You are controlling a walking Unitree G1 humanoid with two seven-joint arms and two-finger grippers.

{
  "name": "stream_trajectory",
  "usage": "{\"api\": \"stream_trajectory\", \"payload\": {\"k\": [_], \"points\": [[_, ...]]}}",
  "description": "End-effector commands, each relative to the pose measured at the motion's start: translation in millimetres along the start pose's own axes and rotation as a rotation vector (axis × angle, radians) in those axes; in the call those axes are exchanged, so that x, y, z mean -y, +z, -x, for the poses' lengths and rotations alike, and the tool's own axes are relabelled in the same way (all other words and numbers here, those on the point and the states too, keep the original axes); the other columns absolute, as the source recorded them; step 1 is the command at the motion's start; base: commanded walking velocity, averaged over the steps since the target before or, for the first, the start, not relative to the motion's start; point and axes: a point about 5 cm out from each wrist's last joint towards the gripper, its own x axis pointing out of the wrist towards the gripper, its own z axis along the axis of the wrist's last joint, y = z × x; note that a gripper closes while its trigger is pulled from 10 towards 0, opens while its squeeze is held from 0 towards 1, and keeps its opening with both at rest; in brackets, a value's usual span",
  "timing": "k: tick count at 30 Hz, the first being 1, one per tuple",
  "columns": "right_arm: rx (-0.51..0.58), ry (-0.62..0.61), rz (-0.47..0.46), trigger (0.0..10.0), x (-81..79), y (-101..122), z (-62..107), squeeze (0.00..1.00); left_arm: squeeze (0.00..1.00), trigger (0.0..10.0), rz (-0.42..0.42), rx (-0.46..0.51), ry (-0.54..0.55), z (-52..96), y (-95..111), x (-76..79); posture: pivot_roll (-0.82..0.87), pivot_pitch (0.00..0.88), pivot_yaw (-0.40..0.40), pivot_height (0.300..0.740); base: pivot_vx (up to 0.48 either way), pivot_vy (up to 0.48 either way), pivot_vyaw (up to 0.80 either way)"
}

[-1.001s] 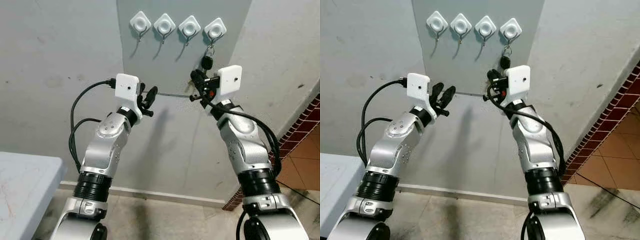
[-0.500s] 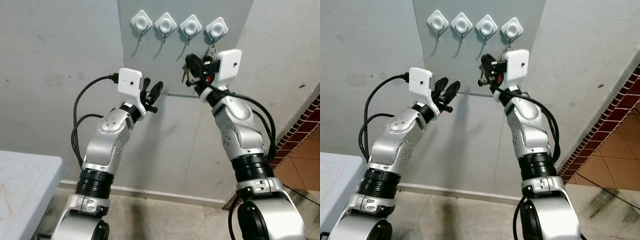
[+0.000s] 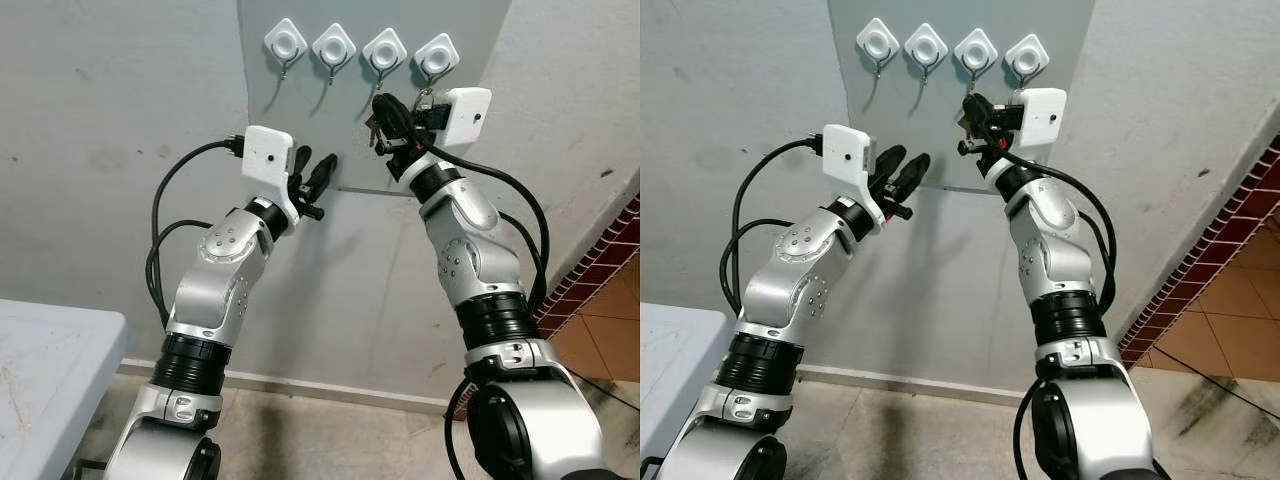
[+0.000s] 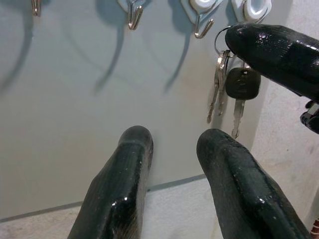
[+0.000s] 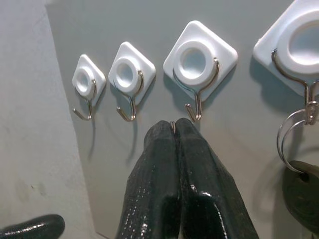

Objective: Hang keys on a hook

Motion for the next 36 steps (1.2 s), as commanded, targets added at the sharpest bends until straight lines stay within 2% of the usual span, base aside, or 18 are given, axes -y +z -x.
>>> {"api": "stream_trajectory", "payload": {"k": [1, 9, 31, 36], "points": [[0.039, 0.007, -0.029, 10.0, -1.6, 9, -6.7, 0.00, 0.00, 10.0, -0.012, 0.016, -0.022, -1.4, 6, 4.4, 0.08, 0.000, -0.034, 0.740, 0.000, 0.000, 0.00], [0.084, 0.019, -0.129, 10.0, -1.0, 14, -12.0, 0.00, 0.00, 10.0, -0.010, 0.013, -0.026, -1.3, 7, 5.0, 0.08, 0.000, -0.036, 0.740, 0.000, 0.000, 0.00], [0.085, -0.013, -0.209, 10.0, 7.5, 17, -24.8, 0.00, 0.00, 10.0, -0.003, 0.009, -0.016, 1.1, 7, 3.9, 0.09, 0.000, -0.047, 0.740, 0.000, 0.000, 0.00], [0.074, -0.043, -0.265, 10.0, 10.4, 13, -25.6, 0.00, 0.00, 10.0, 0.001, 0.010, -0.013, 1.4, 7, 3.7, 0.09, 0.000, -0.048, 0.740, 0.000, 0.000, 0.00]]}}
